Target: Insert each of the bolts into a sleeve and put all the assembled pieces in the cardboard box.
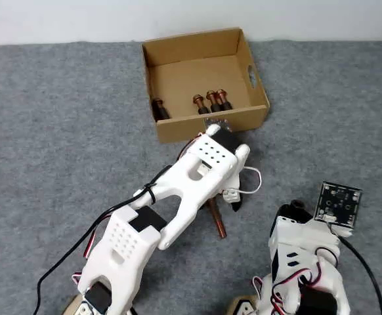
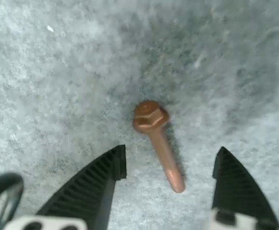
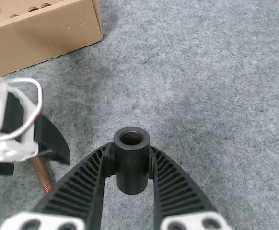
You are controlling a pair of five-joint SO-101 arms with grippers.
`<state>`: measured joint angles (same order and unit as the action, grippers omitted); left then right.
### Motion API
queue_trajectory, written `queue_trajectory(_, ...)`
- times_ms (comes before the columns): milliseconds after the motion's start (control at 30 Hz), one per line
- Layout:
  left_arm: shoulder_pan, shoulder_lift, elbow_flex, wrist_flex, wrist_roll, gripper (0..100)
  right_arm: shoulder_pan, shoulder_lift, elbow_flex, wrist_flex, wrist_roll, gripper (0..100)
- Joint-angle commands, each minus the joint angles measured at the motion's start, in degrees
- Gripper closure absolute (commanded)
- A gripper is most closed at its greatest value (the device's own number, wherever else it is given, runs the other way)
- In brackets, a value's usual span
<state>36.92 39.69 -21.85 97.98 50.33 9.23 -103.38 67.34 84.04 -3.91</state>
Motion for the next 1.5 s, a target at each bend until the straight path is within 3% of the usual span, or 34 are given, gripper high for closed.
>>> queue_trajectory(0, -0.70, 0.44, 2.95, -3.52, 1.32, 71, 0.66, 0.13, -0.44, -1.63, -0.53, 99.0)
queue_trajectory(100, -1.85, 3.16, 3.56, -4.31, 1.41, 75, 0.66, 0.13, -0.44, -1.63, -0.53, 99.0)
queue_trajectory(300, -5.27, 6.07, 0.84, -4.04, 3.08, 100, 0.66, 0.13, -0.35, -1.63, -0.53, 99.0)
queue_trajectory(633, -4.84, -0.88, 0.04, -0.53, 2.90, 100, 0.66, 0.13, -0.35, -1.63, -0.53, 99.0)
queue_trajectory(1000, -3.69, -19.78, 1.10, 1.58, -2.02, 100, 0.13, -0.66, -0.70, -1.45, -0.53, 99.0)
queue_trajectory(1233, -3.60, -31.65, 11.21, 0.62, -2.81, 100, -6.02, -0.66, -1.49, -1.19, -0.62, 99.0)
queue_trajectory(1467, -4.13, -46.07, 23.08, -8.00, -2.81, 100, -10.24, -0.66, -1.49, -1.19, -0.62, 99.0)
